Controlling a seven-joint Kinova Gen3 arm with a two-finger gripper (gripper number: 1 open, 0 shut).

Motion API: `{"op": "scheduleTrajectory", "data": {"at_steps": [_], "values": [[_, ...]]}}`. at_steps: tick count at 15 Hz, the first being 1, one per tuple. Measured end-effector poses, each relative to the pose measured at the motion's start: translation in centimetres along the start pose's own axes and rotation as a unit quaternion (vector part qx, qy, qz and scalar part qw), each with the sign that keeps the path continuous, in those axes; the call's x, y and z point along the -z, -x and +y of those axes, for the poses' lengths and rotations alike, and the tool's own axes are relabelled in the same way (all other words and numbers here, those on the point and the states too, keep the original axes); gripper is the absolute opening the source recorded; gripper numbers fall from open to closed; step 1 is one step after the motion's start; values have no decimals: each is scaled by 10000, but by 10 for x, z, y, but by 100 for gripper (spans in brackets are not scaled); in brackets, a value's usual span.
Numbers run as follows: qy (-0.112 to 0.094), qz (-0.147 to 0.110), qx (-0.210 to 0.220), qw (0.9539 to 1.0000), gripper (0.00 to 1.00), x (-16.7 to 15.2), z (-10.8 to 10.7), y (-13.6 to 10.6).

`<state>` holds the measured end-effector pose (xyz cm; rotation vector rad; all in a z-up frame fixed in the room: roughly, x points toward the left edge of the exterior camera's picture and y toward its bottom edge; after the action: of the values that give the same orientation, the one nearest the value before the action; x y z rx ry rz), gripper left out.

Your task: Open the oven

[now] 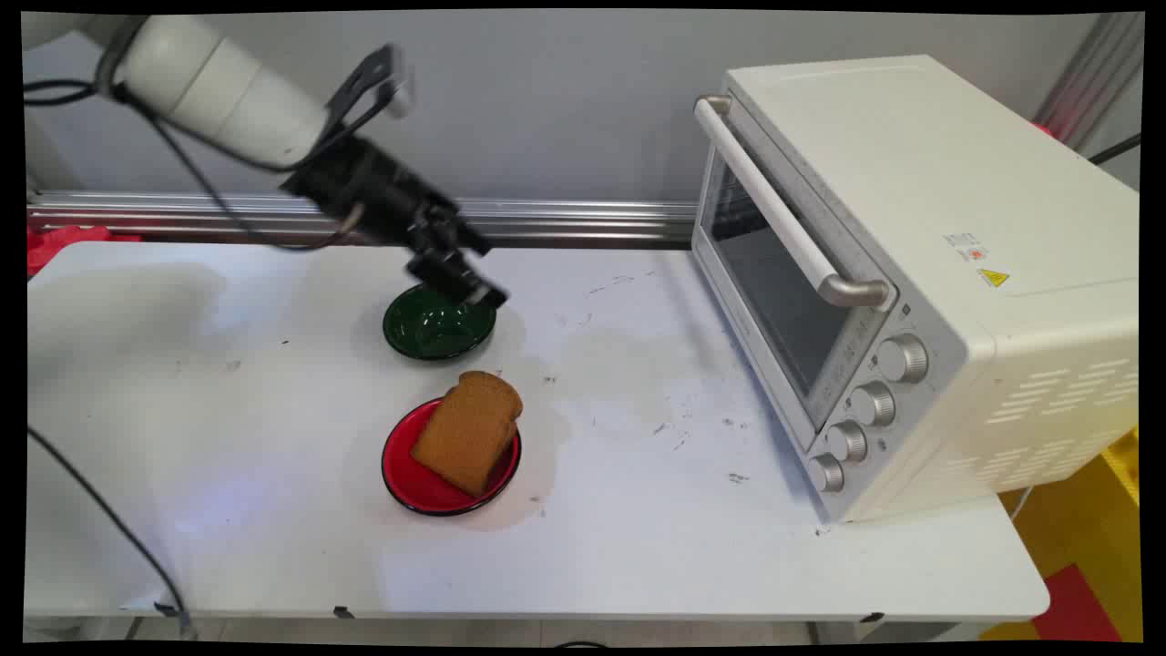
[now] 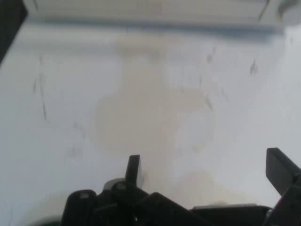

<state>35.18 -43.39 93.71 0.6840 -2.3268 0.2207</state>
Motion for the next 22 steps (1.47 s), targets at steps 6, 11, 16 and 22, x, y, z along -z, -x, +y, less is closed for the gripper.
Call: {"op": "scheduleTrajectory", "data": {"at_steps": [6, 11, 16, 22], "values": [[6, 535, -133, 9985, 100, -21, -2, -47], [29, 817, -202, 9965, 100, -37, -5, -79], [35, 917, -282, 9954, 100, -50, -10, -104], [27, 863, -303, 9958, 0, -58, -16, -117]]}}
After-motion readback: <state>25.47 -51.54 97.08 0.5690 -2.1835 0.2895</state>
